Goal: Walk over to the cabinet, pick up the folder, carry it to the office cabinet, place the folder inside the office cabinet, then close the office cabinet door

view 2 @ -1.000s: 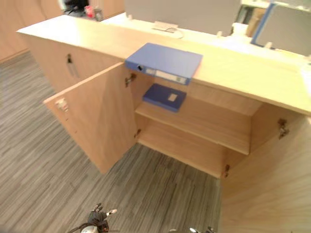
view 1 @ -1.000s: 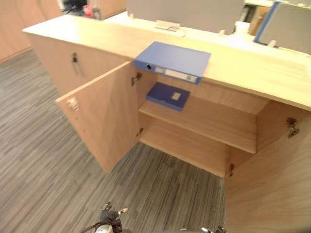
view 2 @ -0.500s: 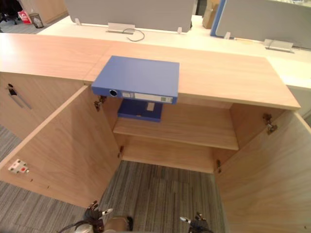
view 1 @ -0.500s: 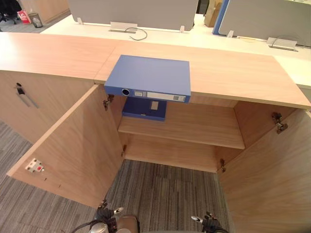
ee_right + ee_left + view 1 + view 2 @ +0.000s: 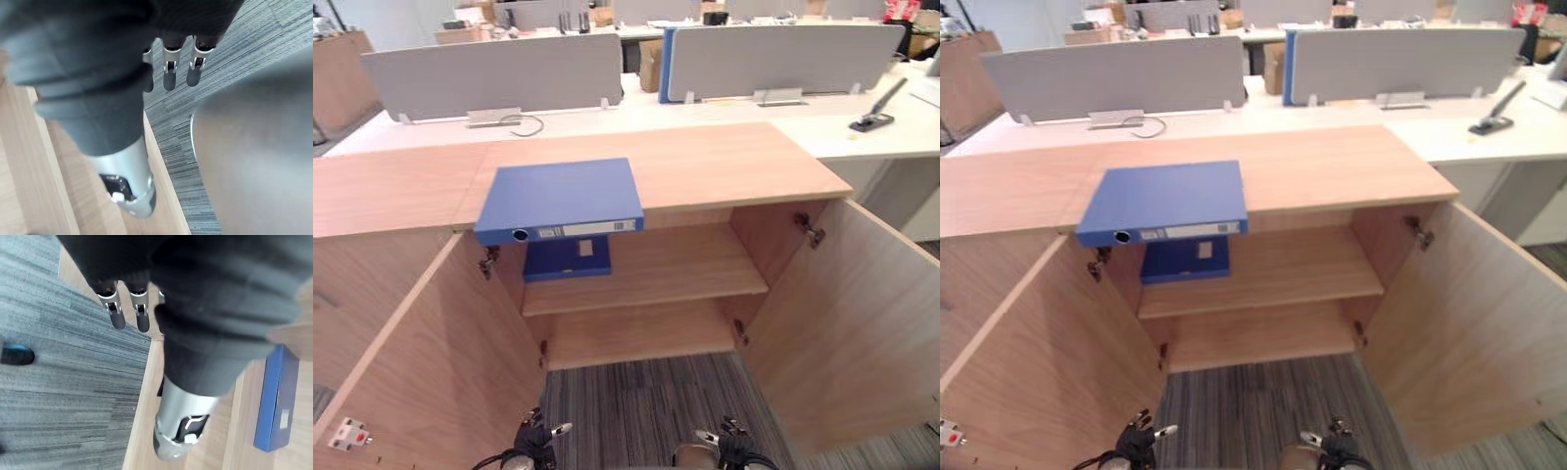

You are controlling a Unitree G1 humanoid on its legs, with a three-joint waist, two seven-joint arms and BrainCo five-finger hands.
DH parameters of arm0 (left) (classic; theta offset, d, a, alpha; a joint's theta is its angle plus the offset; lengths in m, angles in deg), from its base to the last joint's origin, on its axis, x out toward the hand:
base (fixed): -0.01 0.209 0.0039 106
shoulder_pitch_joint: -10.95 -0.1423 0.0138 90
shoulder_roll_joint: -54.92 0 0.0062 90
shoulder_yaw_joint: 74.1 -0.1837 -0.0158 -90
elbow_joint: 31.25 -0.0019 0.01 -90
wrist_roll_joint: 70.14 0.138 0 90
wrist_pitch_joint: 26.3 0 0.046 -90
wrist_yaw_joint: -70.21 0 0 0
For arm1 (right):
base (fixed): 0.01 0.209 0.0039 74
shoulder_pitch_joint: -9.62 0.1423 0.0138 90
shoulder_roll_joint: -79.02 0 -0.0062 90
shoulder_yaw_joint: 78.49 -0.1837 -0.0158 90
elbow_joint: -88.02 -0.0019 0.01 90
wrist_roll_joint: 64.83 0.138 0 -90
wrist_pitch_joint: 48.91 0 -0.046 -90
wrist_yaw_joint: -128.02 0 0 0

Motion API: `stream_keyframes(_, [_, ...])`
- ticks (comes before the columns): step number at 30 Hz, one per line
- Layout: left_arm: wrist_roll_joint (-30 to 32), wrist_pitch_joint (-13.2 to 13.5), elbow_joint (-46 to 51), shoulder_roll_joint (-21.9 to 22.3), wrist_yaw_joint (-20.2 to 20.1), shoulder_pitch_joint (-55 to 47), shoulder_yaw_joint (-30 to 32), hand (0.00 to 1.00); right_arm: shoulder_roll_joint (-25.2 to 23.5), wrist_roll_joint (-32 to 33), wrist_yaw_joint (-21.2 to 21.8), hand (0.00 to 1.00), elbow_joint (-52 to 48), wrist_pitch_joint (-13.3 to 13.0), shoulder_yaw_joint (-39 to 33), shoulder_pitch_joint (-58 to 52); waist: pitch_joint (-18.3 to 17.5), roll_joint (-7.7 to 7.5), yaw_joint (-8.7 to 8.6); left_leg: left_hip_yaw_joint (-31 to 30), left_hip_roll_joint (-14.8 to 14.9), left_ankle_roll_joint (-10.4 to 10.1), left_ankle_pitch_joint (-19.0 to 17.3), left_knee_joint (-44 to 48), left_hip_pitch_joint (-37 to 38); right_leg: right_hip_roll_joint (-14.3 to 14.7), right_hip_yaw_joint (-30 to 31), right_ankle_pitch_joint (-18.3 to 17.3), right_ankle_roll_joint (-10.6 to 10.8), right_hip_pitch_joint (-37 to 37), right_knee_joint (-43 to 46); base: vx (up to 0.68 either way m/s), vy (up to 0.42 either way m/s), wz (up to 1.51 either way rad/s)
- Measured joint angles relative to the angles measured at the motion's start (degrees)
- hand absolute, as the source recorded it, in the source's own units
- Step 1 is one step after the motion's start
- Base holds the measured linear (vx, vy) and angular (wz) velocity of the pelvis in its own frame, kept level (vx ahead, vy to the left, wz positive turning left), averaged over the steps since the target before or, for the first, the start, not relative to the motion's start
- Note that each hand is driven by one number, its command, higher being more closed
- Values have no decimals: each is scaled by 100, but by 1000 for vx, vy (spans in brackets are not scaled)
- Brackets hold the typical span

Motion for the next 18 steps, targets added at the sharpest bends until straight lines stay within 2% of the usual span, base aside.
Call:
stream_keyframes(1, [-139, -1, -1, -5, -26, 13, 3, 0, -7, -3, 1, 0, 42, 1, -1, 3, 5, -40, -4, -80, 5, -86, 16, 27, -25, 55, 6, 47, 7, 127, -606, 172, -219, 75])
stream_keyframes(2, [-438, -40, -36, 70, -102, 55, 24, 0, 22, 31, 8, 0, 51, 1, -24, 17, 43, 45, -23, -282, 125, -205, -13, 94, -68, 190, -192, 158, 62, 439, -1096, 132, -160, 56])
stream_keyframes(4, [-779, -93, -32, 215, -253, 47, 28, 0, 44, 19, -4, 0, 69, 3, -13, 29, 7, 206, -5, -463, 430, -314, 14, -84, -15, 449, -483, 237, -36, 676, -1530, 161, -244, 47])
stream_keyframes(7, [-1505, -156, 3, 318, -346, 59, -5, 0, 75, -108, -10, 0, 188, 54, 199, 68, -108, 230, 20, -608, 746, -430, 54, -297, 24, 746, -788, 414, -177, 1038, -2123, 127, -198, 31])
stream_keyframes(9, [-1855, -215, 7, 357, -431, 68, -138, 0, 69, -113, -8, 0, 253, 67, 235, 67, -180, 225, 17, -739, 838, -461, 43, -349, 22, 845, -950, 529, -192, 1268, -2517, 112, -95, 37])
stream_keyframes(15, [-2545, -271, 760, 167, -447, -266, -815, 0, 91, -114, -10, 0, 430, 106, 226, 60, -327, 186, 81, -931, 775, -488, 26, -441, -78, 838, -1116, 691, -110, 1523, -3129, 86, 36, 21])
stream_keyframes(18, [-2680, -249, 1750, -41, -269, -503, -1136, 0, 81, -122, -17, 0, 453, 121, 247, 45, -332, 135, 128, -984, 667, -487, 26, -440, -87, 744, -1186, 721, -60, 1625, -3267, 56, 65, 15])
